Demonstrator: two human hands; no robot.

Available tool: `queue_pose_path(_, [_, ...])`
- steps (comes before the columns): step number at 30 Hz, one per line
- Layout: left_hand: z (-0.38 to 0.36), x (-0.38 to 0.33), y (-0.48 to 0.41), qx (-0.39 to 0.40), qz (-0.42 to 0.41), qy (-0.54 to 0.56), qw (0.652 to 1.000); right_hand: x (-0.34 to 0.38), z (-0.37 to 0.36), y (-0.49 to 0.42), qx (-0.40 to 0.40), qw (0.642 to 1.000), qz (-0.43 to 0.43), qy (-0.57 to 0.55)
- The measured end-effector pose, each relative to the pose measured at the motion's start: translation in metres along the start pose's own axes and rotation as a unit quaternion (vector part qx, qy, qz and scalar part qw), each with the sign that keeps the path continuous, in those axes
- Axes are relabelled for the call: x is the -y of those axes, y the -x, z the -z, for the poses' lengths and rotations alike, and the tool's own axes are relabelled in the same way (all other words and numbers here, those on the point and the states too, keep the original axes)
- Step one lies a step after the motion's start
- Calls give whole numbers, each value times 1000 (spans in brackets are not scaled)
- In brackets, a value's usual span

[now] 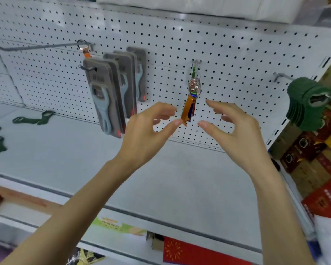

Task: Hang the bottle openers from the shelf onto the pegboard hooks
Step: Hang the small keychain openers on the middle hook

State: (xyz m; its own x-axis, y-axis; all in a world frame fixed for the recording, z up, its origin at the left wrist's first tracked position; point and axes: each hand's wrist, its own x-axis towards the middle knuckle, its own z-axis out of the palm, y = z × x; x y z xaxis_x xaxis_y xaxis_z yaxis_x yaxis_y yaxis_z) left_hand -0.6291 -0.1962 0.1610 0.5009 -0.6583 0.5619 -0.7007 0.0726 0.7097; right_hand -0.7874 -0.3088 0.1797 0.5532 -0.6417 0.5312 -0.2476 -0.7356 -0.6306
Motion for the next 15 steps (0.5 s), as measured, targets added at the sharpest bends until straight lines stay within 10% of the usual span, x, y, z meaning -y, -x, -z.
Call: queue_pose_path(15, [92,71,47,196,-120,-329,916,26,-65,70,184,955,-99,211])
